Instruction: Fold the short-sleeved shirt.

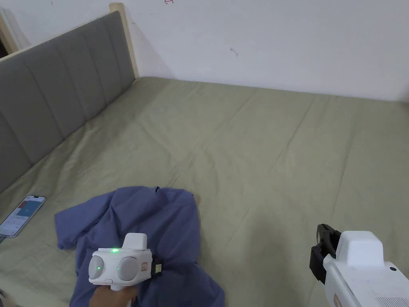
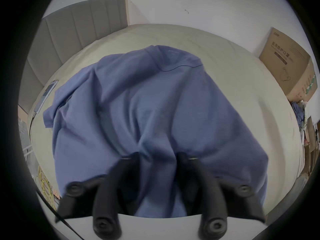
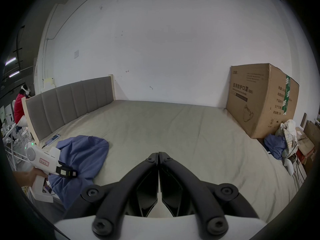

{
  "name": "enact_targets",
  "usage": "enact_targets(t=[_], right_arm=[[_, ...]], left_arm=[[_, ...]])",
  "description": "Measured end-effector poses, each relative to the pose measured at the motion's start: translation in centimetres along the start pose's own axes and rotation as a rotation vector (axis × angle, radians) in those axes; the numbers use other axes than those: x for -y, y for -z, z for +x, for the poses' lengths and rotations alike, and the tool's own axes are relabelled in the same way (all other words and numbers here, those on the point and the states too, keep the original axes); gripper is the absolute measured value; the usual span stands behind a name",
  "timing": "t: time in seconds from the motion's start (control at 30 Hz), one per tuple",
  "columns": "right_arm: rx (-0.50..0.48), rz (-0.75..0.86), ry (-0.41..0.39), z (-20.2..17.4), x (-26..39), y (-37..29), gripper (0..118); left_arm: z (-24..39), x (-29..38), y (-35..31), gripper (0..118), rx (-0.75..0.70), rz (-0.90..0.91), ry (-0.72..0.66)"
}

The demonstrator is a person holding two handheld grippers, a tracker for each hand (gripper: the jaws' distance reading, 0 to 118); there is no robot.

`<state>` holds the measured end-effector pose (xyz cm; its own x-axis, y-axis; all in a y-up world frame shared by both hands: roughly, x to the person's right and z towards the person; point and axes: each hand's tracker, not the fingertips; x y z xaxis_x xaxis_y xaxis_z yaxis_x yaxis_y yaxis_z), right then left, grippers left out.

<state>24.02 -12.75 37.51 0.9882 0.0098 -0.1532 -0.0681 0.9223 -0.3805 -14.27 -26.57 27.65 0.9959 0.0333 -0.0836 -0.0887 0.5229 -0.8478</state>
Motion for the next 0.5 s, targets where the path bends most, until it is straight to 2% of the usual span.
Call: enact_targets(t=[0.03, 0.07, 0.17, 0.3, 0.5], right_arm=[[0.002, -0.003, 0.004, 0.2, 0.0, 0.0, 0], [0.004, -0.003, 0.009, 0.4, 0.0, -0.1, 0], [0.012, 0.008, 0.021, 0.8, -0.2, -0.6, 0], [0.020, 0.028, 0.029, 1.4, -0.5, -1.3, 0], [0.045, 0.051, 0.052, 2.8, -0.5, -2.5, 0]], left_arm=[[0.1, 0.0, -0.1, 10, -0.004, 0.007, 0.011], [0.1, -0.1, -0.3, 1, -0.009, 0.012, 0.022], [-0.3, -0.1, -1.7, 0, 0.006, 0.048, -0.001], [-0.9, -1.0, -5.2, 0, 0.104, 0.171, -0.129], [1.4, -4.4, -11.8, 0, 0.235, 0.313, -0.110]])
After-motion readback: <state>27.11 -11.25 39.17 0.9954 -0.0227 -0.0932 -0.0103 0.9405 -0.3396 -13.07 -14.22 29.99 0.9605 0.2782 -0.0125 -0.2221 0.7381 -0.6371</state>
